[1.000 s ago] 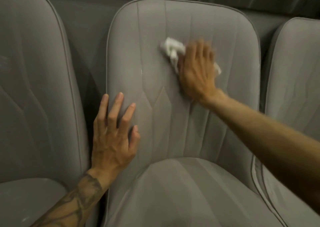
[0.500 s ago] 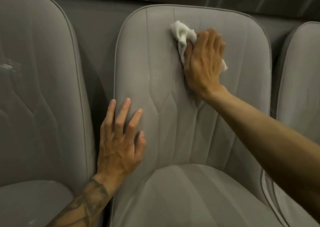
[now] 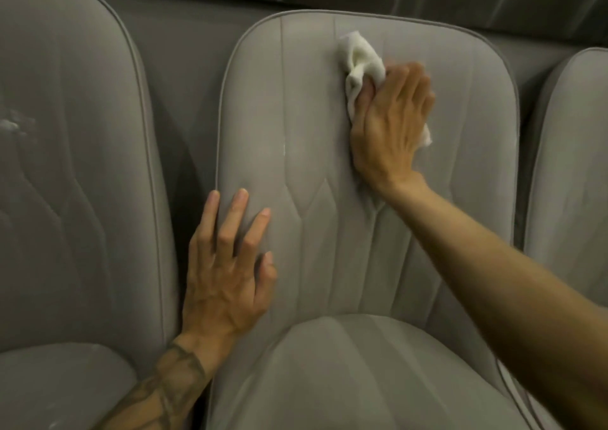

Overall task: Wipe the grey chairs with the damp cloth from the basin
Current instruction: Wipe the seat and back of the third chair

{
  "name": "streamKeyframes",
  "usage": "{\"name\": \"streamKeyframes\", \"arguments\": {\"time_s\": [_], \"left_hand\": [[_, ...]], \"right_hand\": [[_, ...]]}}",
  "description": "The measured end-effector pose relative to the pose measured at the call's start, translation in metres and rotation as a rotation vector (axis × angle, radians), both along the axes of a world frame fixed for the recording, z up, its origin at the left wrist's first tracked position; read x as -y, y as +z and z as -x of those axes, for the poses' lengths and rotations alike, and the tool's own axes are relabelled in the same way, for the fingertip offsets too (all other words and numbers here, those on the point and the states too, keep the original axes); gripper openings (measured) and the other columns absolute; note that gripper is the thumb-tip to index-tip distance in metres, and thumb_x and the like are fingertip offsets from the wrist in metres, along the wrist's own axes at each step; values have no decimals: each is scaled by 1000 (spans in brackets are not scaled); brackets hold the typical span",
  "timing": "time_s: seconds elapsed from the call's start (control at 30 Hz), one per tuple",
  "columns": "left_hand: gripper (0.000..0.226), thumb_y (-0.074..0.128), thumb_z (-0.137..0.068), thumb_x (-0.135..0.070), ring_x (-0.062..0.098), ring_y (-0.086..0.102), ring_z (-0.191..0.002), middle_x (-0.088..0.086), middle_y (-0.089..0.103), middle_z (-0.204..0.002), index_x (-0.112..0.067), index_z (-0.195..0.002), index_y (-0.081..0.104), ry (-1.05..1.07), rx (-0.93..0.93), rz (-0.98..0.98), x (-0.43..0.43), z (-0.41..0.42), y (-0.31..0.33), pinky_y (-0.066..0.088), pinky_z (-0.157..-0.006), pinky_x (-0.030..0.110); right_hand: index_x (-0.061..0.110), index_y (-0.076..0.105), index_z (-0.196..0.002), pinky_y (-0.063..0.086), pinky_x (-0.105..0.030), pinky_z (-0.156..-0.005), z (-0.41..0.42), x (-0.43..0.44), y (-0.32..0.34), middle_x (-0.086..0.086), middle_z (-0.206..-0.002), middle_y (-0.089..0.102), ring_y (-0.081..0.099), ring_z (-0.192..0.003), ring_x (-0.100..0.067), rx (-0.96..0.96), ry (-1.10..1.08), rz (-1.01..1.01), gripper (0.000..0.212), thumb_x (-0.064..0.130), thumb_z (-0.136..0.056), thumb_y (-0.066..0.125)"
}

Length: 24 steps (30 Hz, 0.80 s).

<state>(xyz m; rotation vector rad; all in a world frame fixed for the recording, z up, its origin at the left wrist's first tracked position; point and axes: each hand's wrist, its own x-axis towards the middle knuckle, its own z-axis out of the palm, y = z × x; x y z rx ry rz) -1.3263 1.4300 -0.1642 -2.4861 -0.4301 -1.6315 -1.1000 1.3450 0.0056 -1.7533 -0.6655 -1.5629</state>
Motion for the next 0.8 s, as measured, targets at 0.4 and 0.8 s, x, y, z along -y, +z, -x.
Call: {"name": "streamKeyframes", "arguments": {"time_s": [0.4, 0.8], "left_hand": [[53, 47, -100, -28, 41, 20, -159, 13, 32, -166, -15, -151, 48, -10, -1, 3, -2, 1, -1, 23, -127, 47], [53, 47, -100, -29, 40, 19, -159, 14, 32, -166, -15, -151, 48, -20, -12, 7, -3, 3, 1, 23, -127, 47]], "right_hand": [[7, 53, -107, 39, -50, -86, -9, 9, 0, -23, -108, 59, 56, -97, -40, -72, -7, 67, 31, 34, -105, 39], [16, 46, -109, 31, -42, -81, 5, 27, -75, -12, -105, 50, 45, -91, -30, -24, 96, 262, 26, 39, -106, 33]]}}
